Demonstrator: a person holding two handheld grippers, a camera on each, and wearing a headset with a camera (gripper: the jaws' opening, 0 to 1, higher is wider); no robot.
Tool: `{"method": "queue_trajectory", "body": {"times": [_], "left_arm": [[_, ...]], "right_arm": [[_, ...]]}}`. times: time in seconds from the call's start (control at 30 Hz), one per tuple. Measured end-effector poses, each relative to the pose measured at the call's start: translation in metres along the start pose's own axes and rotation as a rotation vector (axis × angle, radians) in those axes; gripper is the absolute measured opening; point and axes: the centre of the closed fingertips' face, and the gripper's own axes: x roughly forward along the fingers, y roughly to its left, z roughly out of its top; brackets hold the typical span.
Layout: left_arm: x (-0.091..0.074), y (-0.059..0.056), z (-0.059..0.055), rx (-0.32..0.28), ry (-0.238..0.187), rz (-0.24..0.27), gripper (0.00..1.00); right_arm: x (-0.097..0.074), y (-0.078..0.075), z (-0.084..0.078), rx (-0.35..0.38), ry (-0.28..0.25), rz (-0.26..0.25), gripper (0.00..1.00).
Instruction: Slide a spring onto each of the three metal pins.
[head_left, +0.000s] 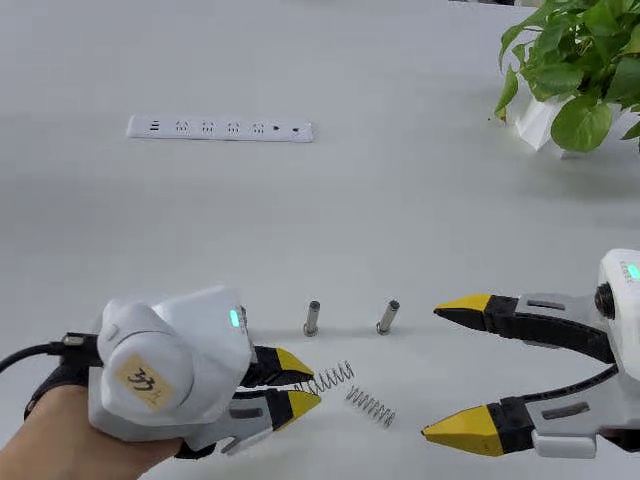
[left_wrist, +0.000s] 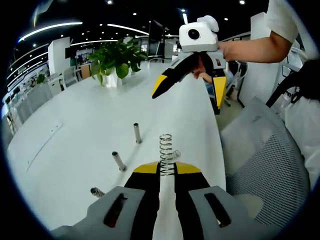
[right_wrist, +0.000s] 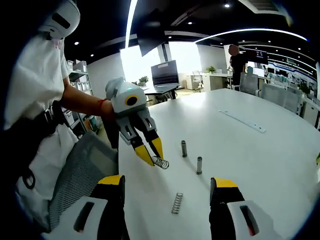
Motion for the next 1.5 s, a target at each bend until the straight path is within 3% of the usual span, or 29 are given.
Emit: {"method": "queue_trajectory", "body": {"times": [0.17,0.33,0.6,0.87,1.13,1.5], "left_arm": [[-0.010,-0.004,0.015,-0.011,-0.060,0.005,0.06],[-0.019,-0.011,0.027,-0.007,-0.110,-0.002,0.06],[-0.027,-0.017,0.037,0.000,-0.143,-0.006,0.06],[-0.030,-0.020,0.044,0.011,-0.166,-0.016,0.06],[-0.033,-0.022,0.045,0.009,-0.180,-0.025,0.06],[-0.035,-0.022,0.047,-0.004,-0.199,-0.028,0.06]], "right_arm": [[0.007,0.008,0.019,-0.029,-0.016,0.048,0.58],[0.015,0.019,0.031,-0.072,0.006,0.114,0.44],[0.024,0.030,0.039,-0.120,0.040,0.184,0.28],[0.027,0.037,0.044,-0.140,0.058,0.220,0.15],[0.026,0.039,0.043,-0.158,0.079,0.240,0.07],[0.028,0.043,0.047,-0.192,0.107,0.255,0.07]]}}
